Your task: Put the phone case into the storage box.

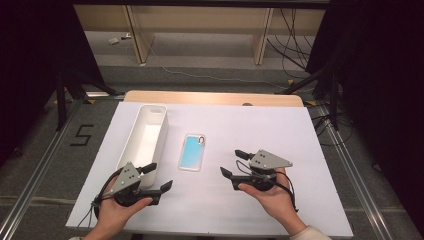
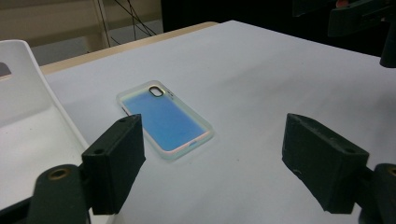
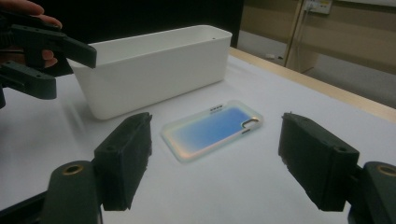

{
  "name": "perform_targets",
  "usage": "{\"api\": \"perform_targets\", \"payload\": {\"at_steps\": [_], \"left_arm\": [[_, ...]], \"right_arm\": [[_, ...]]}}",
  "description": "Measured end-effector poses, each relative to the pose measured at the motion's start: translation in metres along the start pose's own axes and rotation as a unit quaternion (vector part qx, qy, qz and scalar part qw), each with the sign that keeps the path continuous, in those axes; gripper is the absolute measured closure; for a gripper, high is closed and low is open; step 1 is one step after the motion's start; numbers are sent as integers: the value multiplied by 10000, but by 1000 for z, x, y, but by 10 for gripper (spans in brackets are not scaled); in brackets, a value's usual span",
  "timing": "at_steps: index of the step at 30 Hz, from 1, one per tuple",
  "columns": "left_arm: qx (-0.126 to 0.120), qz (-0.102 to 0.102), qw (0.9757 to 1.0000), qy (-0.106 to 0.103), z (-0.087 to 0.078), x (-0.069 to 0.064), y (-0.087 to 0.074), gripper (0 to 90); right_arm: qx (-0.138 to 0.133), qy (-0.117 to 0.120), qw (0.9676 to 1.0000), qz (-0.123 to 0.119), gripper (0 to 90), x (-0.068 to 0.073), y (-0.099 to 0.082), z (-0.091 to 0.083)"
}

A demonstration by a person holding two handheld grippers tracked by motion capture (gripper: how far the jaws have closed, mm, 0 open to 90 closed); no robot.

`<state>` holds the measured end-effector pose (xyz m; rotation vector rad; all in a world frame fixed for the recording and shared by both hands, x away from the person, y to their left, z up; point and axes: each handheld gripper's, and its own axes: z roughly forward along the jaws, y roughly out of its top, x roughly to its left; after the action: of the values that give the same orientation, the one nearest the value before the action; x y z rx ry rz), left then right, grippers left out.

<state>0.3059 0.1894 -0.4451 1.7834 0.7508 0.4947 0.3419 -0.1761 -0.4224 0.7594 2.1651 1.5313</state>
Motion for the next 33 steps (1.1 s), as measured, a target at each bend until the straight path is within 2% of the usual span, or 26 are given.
{"api": "perform_targets", "payload": {"at_steps": [1, 3, 4, 5, 6, 8, 10, 12, 13, 14, 15, 16, 17, 20, 22, 24, 26, 27, 29, 30, 31, 32, 33], "left_arm": [[12, -37, 10000, 7, 0, 0, 0, 207], [9, 6, 10000, 4, 0, 0, 0, 207], [5, -14, 10000, 5, 0, -1, 0, 206], [1, -20, 10000, 4, 0, -1, 0, 207], [3, -11, 10000, 1, 0, -1, 0, 207], [35, 10, 10000, 0, 1, -1, 0, 208], [35, 87, 10000, -3, 1, -1, 1, 216], [64, 192, 9998, 27, 2, -2, 3, 220], [83, 208, 9997, 4, 2, -3, 5, 221], [127, 239, 9996, -3, 3, -3, 7, 223], [199, 351, 9992, -18, 5, -3, 10, 227], [273, 380, 9989, 8, 6, -4, 13, 227], [327, 450, 9984, 27, 7, -4, 16, 230], [570, 649, 9963, 14, 14, 1, 29, 238], [700, 650, 9954, -38, 19, 4, 37, 248], [832, 691, 9941, -91, 24, 6, 45, 262], [986, 840, 9915, -145, 30, 7, 52, 280], [1224, 1010, 9871, -213, 34, 8, 57, 279], [1517, 1089, 9817, -372, 42, 7, 62, 281], [1623, 1155, 9791, -420, 46, 8, 65, 282], [1656, 1175, 9780, -472, 51, 8, 66, 287], [1758, 1244, 9752, -517, 55, 9, 69, 292], [1820, 1267, 9735, -567, 59, 9, 70, 294]], "right_arm": [[-9, -95, 9999, -78, 263, -2, 0, -3], [-2, -113, 9999, 12, 262, -1, -1, -6], [-85, -149, 9998, -66, 261, -3, -2, -7], [19, -132, 9999, 13, 261, -2, -2, -10], [-26, -124, 9999, 38, 260, -3, -2, -10], [-50, -178, 9998, -46, 259, -4, -3, -12], [-2, -179, 9998, 8, 258, -3, -4, -14], [-74, -173, 9998, -32, 253, -3, -5, -15], [46, -162, 9999, 8, 253, -2, -5, -17], [-10, -229, 9997, 6, 252, -2, -5, -17], [22, -181, 9998, -2, 252, -3, -5, -18], [-18, -265, 9996, -80, 251, -4, -6, -19], [36, -182, 9998, 34, 251, -3, -6, -21], [45, -293, 9996, 45, 251, -4, -7, -24], [-75, -350, 9994, -41, 251, -5, -9, -25], [-87, -276, 9996, 19, 252, -5, -10, -26], [18, -335, 9994, 35, 252, -5, -11, -31], [-8, -340, 9994, 28, 252, -5, -12, -31], [-10, -329, 9994, 70, 252, -6, -13, -33], [-46, -407, 9992, -43, 252, -8, -13, -34], [-67, -424, 9991, -15, 251, -7, -14, -35], [-62, -387, 9992, 4, 252, -7, -14, -36], [-16, -357, 9993, 79, 252, -6, -15, -37]]}}
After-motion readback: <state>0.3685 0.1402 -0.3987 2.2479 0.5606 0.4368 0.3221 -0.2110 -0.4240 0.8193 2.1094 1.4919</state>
